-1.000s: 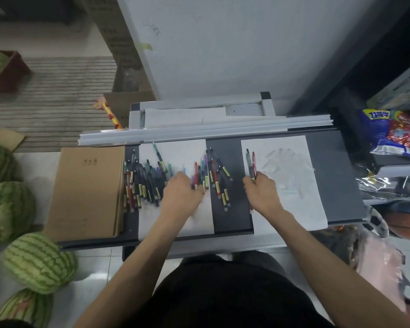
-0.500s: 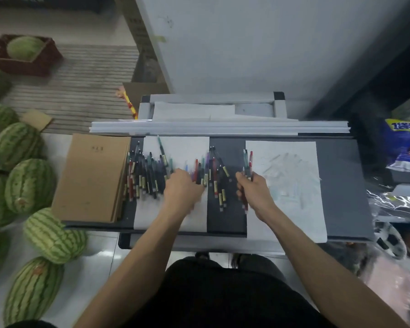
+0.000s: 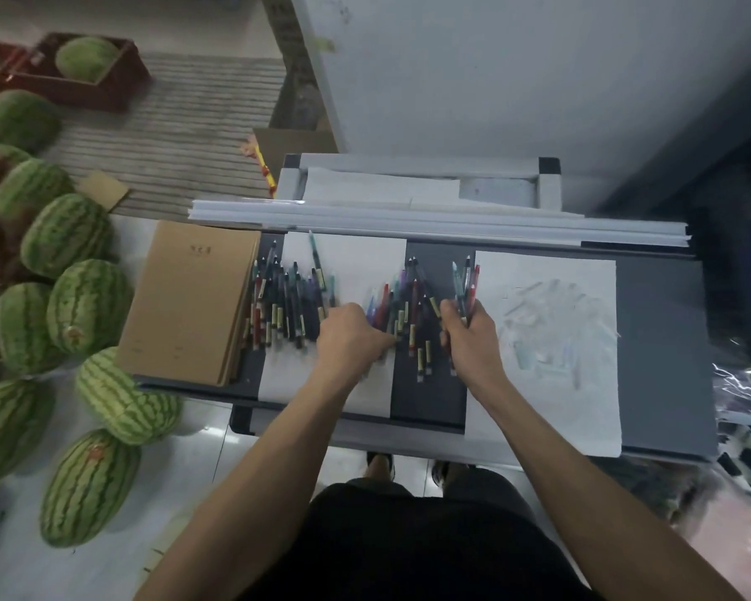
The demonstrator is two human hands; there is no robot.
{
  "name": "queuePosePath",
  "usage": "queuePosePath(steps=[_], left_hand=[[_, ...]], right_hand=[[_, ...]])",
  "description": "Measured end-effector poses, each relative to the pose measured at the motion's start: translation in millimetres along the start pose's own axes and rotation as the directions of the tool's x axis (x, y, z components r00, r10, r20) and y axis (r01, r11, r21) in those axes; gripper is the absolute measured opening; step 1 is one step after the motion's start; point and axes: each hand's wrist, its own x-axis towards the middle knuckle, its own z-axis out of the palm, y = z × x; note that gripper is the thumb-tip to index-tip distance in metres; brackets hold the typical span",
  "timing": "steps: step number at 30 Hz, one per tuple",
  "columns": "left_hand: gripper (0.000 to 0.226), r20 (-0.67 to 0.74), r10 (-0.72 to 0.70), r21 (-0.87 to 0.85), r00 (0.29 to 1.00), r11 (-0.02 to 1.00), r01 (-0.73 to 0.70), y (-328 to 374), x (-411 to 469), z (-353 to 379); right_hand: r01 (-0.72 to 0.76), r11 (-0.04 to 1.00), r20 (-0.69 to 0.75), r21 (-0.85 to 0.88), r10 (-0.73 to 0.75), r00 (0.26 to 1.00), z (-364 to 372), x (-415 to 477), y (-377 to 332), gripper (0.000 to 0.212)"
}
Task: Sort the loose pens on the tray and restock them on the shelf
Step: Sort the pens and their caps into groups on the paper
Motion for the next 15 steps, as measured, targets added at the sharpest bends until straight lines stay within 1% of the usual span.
queuePosePath(steps=[2,5,8,11,15], left_hand=[[0.029,-0.019,0.028,-0.002,0.999,1.0,-0.028,1,-3,4],[0.022,-0.083,0.053,-0.031,0.995,0.998,-0.056,-1,-6,12],[0.026,-0.168,0.103,-0.054,0.98,0.992,-0.114,-9,-7,27],[0.019,-0.286,0.207,-0.036,0.936,0.973,-0.226,-18,-8,48],[0.02,-0.407,0.276,0.023,0.871,0.956,-0.293,-31,-5,72]], right_hand=[[0.023,1.0,-0.022,-0.007,-0.023,0.999,1,2,4,0.017],[0.042,0.999,-0.019,-0.032,-0.043,0.999,4,3,9,0.018],[0.047,0.998,-0.026,-0.038,-0.048,0.999,8,3,12,0.022],[0.042,0.999,-0.044,-0.031,-0.044,0.998,13,1,13,0.022],[0.042,0.999,-0.066,-0.023,-0.044,0.997,18,-2,17,0.019]])
